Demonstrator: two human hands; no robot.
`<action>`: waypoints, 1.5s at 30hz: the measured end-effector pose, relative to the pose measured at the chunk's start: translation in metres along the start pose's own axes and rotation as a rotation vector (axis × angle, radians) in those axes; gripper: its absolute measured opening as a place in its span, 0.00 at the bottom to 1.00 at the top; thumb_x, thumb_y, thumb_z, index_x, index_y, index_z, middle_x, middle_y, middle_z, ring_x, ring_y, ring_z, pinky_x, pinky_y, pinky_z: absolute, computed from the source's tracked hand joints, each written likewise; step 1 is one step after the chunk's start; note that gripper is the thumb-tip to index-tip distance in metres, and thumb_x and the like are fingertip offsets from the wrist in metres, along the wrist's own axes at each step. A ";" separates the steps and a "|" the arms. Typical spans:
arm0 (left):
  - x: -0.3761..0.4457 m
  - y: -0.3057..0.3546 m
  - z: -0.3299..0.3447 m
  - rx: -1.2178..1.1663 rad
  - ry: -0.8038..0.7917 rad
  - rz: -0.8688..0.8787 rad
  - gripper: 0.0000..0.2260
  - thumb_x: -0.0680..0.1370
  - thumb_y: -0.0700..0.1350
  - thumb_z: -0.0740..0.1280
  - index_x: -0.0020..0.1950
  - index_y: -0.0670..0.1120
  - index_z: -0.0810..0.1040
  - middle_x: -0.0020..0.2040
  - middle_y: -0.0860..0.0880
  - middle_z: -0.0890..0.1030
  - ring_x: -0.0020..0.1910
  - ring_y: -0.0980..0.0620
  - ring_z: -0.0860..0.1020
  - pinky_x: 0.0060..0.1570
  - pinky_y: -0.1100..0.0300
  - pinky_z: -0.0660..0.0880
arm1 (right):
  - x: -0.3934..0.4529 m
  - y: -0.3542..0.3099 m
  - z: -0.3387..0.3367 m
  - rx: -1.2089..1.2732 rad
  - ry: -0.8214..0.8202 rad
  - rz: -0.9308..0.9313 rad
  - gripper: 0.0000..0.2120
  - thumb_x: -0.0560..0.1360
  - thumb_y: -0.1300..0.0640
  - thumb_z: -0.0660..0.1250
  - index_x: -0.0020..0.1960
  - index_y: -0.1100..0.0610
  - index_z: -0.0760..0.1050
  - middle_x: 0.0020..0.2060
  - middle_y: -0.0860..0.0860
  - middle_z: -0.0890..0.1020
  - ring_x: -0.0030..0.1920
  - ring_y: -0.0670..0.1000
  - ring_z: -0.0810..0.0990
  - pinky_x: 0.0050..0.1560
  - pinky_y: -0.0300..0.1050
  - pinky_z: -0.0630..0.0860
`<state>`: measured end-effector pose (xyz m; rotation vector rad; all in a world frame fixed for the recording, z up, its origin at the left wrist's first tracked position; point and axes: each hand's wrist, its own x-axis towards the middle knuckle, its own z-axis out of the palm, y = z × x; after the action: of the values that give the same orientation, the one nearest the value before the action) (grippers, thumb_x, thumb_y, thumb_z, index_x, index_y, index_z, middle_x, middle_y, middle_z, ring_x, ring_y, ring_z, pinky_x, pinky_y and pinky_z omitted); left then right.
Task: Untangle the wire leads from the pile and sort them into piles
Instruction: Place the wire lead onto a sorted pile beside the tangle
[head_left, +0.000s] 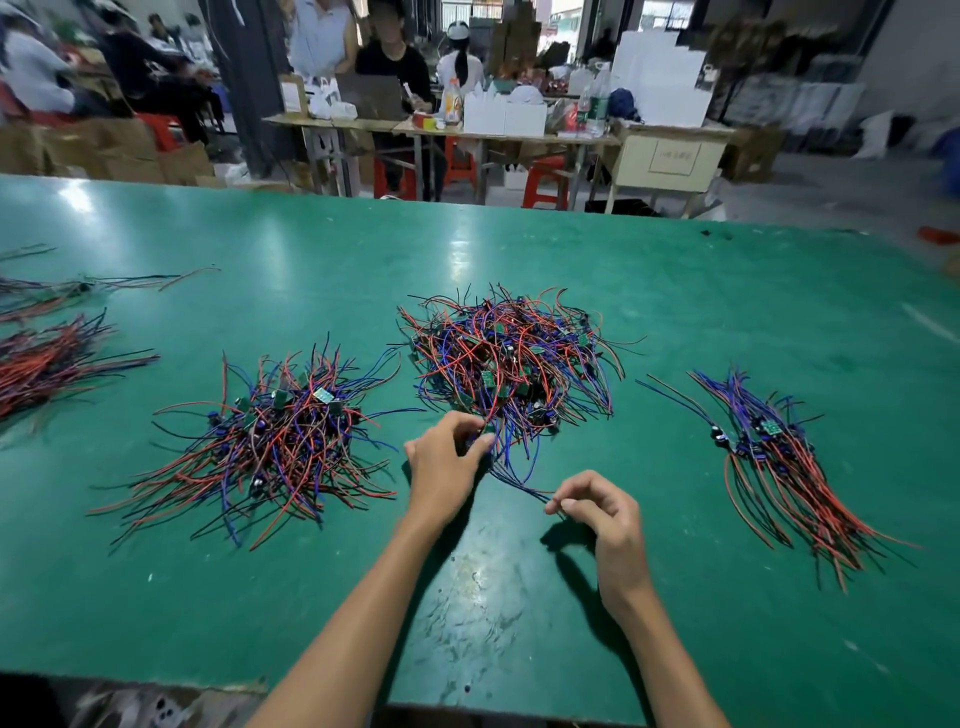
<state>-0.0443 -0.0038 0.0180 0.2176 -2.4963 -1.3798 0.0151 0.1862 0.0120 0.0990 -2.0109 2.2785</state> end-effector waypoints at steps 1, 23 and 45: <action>-0.004 0.002 0.000 -0.118 -0.002 -0.007 0.07 0.75 0.49 0.76 0.51 0.51 0.83 0.47 0.57 0.85 0.47 0.60 0.81 0.54 0.60 0.70 | 0.001 0.000 0.001 -0.021 0.037 0.000 0.04 0.69 0.62 0.67 0.39 0.56 0.80 0.36 0.57 0.82 0.38 0.51 0.81 0.34 0.43 0.78; -0.045 0.011 0.004 -0.710 -0.042 -0.134 0.09 0.76 0.37 0.74 0.55 0.43 0.83 0.44 0.49 0.87 0.42 0.53 0.85 0.43 0.59 0.82 | -0.002 0.002 0.003 -0.558 0.574 -0.045 0.12 0.83 0.50 0.64 0.47 0.54 0.84 0.36 0.44 0.84 0.39 0.49 0.82 0.43 0.41 0.68; 0.013 -0.013 -0.109 0.112 0.545 -0.138 0.15 0.81 0.48 0.68 0.64 0.42 0.82 0.58 0.39 0.83 0.57 0.43 0.77 0.61 0.53 0.72 | 0.003 0.006 0.004 -0.631 0.381 -0.178 0.07 0.80 0.59 0.70 0.52 0.60 0.86 0.40 0.51 0.83 0.42 0.53 0.81 0.45 0.41 0.70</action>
<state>-0.0227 -0.1018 0.0640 0.6987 -2.1253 -1.0453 0.0117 0.1818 0.0068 -0.1827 -2.2714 1.3469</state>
